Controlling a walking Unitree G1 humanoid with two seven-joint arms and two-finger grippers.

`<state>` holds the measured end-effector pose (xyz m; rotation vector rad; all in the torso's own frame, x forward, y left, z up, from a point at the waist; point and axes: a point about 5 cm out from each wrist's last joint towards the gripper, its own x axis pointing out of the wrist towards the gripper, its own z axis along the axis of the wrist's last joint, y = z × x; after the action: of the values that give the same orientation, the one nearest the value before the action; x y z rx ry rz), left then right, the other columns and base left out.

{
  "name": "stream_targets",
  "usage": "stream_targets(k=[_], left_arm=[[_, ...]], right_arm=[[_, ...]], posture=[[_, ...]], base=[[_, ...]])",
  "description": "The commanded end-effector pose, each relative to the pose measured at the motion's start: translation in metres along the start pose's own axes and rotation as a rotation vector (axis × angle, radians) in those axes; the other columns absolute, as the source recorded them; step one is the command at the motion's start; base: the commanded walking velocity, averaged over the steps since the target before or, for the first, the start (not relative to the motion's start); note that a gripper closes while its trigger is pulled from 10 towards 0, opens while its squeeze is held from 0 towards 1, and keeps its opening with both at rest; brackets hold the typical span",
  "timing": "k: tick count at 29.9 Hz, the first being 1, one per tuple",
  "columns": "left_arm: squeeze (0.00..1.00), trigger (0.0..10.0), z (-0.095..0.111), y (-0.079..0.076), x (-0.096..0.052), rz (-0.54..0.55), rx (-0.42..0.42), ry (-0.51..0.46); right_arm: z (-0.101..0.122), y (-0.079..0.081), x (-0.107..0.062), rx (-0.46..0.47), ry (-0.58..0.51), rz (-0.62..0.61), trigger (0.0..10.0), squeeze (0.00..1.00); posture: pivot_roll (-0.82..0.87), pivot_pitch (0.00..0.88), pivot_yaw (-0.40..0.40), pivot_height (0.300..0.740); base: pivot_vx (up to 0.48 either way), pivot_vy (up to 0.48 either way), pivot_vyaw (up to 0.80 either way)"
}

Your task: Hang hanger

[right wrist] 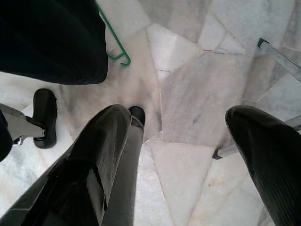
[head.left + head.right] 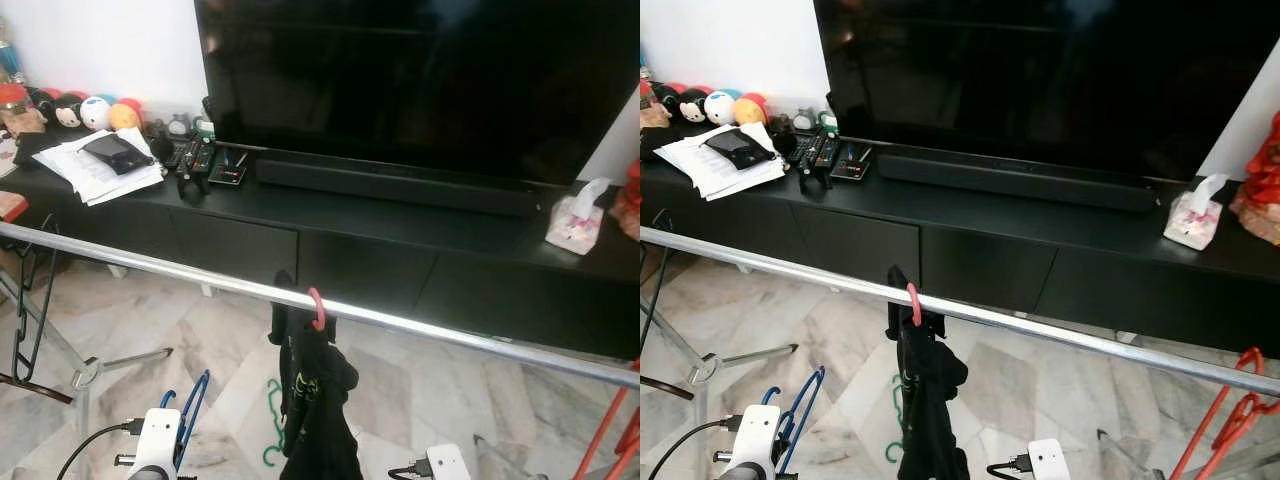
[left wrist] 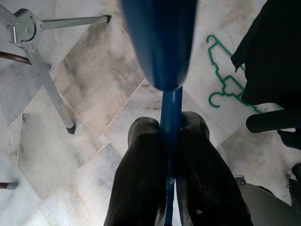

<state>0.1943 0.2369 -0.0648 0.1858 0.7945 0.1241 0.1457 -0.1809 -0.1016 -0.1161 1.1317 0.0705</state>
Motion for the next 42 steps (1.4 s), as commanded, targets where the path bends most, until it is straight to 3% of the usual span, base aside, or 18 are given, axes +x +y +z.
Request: stream_targets(k=[1, 19, 27, 29, 36, 42], left_arm=[[0.00, 10.0, 0.001, -0.001, 0.000, -0.006, 0.003, -0.009], [0.00, 10.0, 0.021, -0.011, 0.004, -0.026, 0.014, -0.094], [0.00, 10.0, 0.028, -0.015, 0.004, -0.093, 0.073, -0.141], [0.00, 10.0, 0.028, -0.015, 0.002, -0.159, 0.134, -0.164], [0.00, 10.0, 0.026, -0.008, -0.006, -0.213, 0.238, -0.254], [0.00, 10.0, 0.035, 0.000, -0.019, -0.250, 0.325, -0.422]], right_arm=[[0.000, 0.000, 0.000, 0.009, 0.004, -0.002, 10.0, 0.00], [0.002, 0.001, 0.000, 0.007, 0.002, -0.002, 10.0, 0.00], [0.001, 0.000, 0.000, 0.009, 0.005, -0.008, 10.0, 0.00], [0.001, 0.001, 0.000, 0.010, 0.006, -0.008, 10.0, 0.00], [0.000, 0.001, 0.000, 0.010, 0.007, -0.009, 10.0, 0.00], [-0.002, -0.001, 0.000, 0.006, 0.011, -0.013, 10.0, 0.00]], posture=[[0.00, 0.000, -0.047, 0.740], [0.00, 0.000, -0.050, 0.740], [0.00, 0.000, -0.046, 0.740], [0.00, 0.000, -0.046, 0.740], [0.01, 0.000, -0.045, 0.740], [0.02, 0.000, -0.050, 0.740]], base=[[0.247, 0.000, 0.00], [0.279, 0.000, 0.00], [0.031, 0.000, 0.00], [0.000, 0.000, 0.00], [0.000, 0.000, 0.00], [0.000, 0.000, 0.00]])
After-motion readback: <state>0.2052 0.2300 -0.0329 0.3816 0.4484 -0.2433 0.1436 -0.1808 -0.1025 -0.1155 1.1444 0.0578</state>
